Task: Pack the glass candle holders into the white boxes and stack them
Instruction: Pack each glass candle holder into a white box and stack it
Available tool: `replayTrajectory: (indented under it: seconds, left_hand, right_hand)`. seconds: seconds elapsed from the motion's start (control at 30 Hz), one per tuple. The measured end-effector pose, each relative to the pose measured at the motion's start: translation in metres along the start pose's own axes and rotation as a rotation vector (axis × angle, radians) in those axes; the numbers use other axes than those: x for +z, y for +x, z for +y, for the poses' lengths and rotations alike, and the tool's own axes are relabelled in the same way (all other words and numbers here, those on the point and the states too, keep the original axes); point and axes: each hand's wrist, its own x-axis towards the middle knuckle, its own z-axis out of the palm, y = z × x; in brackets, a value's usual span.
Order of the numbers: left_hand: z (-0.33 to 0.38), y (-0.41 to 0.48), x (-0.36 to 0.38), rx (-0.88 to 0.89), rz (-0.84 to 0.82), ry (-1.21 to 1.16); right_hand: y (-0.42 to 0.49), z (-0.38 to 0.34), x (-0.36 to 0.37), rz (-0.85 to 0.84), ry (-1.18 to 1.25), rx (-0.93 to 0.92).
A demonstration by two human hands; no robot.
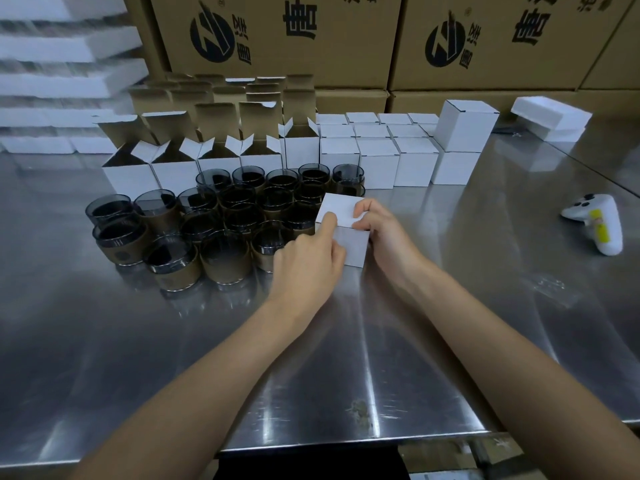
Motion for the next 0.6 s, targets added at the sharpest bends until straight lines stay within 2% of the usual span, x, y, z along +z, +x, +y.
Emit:
replayTrajectory:
  seconds: [0.1, 0.2, 0.3, 0.4, 0.5, 0.6]
  left_hand:
    - [0.001, 0.005, -0.001, -0.002, 0.001, 0.027]
    - [0.001, 0.000, 0.001, -0.017, -0.028, -0.009]
    - [0.000, -0.007, 0.003, -0.016, -0.050, -0.104]
    - [-0.002, -0.007, 0.003, -0.040, -0.075, -0.206]
    - [-0.001, -0.006, 0.004, -0.081, -0.064, -0.320]
    - [0.001, -0.006, 0.004, -0.141, -0.039, -0.439]
  right_hand:
    - [0.002, -0.003, 0.000, -0.003, -0.007, -0.041]
    - [0.003, -0.004, -0.012, -0.109, -0.035, -0.057]
    - [0.000, -0.004, -0.035, -0.244, -0.319, -0.157]
    - [-0.001, -0.007, -0.045, -0.260, -0.476, -0.259]
    - [-0.001, -0.009, -0.051, -0.211, -0.464, -0.289]
    - [-0.006, -0.019, -0.062, -0.216, -0.330, -0.245]
